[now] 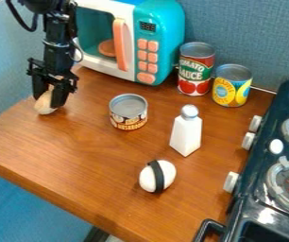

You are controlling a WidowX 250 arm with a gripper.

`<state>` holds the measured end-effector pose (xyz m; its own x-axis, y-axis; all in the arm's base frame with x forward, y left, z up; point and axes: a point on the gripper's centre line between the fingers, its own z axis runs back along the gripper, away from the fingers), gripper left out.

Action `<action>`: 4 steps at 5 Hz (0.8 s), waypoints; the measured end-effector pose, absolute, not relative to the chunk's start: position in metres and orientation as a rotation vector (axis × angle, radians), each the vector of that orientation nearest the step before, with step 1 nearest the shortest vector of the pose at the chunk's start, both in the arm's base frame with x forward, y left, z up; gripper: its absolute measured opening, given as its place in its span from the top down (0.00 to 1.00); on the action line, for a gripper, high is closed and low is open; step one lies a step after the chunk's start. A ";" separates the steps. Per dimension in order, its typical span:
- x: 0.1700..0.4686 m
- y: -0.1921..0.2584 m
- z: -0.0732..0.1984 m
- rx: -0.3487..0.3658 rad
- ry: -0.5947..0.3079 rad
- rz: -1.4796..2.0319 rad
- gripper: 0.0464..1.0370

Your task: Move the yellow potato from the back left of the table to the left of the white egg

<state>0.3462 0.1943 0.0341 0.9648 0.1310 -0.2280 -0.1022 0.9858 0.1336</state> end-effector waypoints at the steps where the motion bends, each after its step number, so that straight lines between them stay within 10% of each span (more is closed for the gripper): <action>1: 0.343 0.187 0.039 0.087 0.227 0.105 0.45; 4: 0.290 0.136 0.067 0.203 0.331 -0.032 0.45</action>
